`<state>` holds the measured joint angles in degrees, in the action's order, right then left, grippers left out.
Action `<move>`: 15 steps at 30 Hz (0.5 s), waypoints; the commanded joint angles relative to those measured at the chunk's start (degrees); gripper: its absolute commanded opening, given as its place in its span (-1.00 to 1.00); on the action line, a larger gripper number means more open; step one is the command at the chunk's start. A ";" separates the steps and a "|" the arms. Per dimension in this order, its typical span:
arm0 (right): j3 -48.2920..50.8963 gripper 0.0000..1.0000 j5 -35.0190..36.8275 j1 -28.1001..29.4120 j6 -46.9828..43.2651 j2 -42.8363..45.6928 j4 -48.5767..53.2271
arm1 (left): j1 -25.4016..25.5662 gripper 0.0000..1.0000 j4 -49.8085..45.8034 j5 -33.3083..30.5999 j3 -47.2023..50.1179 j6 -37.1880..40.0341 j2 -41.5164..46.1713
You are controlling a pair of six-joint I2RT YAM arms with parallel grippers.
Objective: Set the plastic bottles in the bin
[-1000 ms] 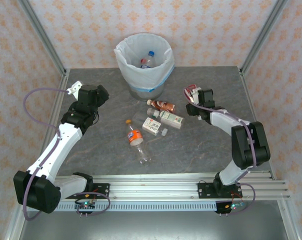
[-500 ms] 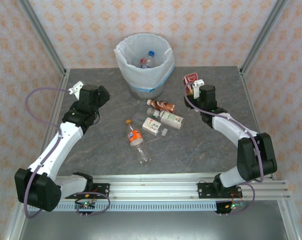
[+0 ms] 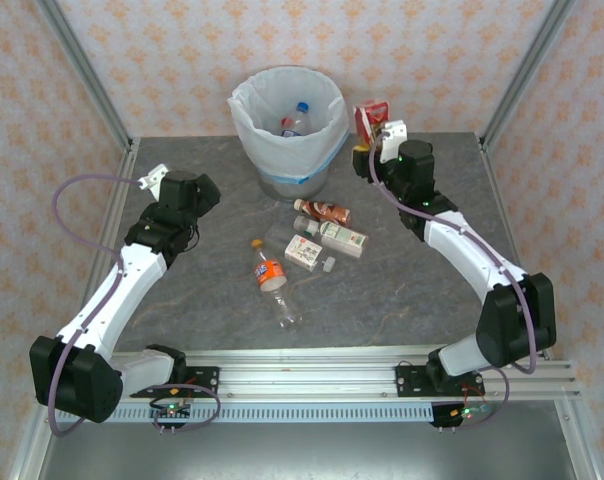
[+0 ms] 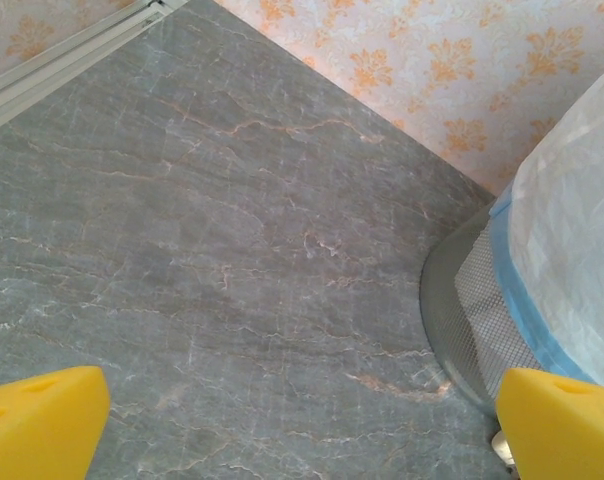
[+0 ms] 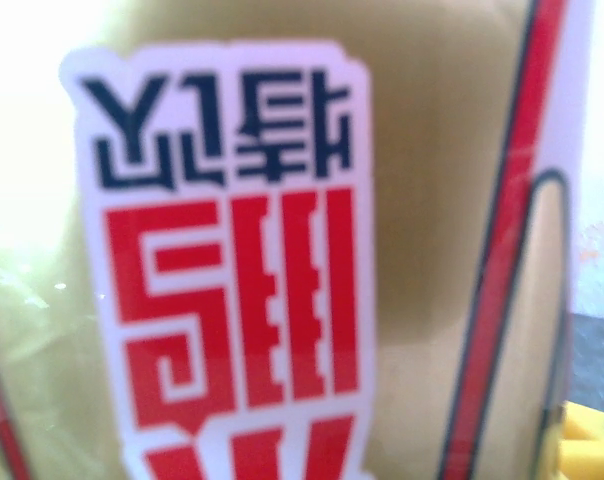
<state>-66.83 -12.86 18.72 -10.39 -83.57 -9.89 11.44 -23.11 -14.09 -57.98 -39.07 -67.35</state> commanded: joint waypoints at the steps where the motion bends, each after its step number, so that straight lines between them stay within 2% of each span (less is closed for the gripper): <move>1: -5.15 0.04 -4.74 0.21 2.96 -2.50 -0.19 | -0.68 1.00 -1.67 -0.86 0.41 1.41 0.12; 8: -18.35 0.04 -7.08 1.10 2.85 -9.58 8.81 | -0.71 1.00 -2.53 -0.86 0.40 2.24 0.56; 15: -29.89 0.05 -10.06 1.23 6.87 -15.89 13.91 | -0.66 1.00 -2.64 -0.60 0.28 2.76 0.64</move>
<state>-91.44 -20.45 19.73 -6.17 -97.69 0.78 11.44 -23.86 -14.09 -57.95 -37.45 -67.35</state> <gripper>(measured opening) 0.633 0.999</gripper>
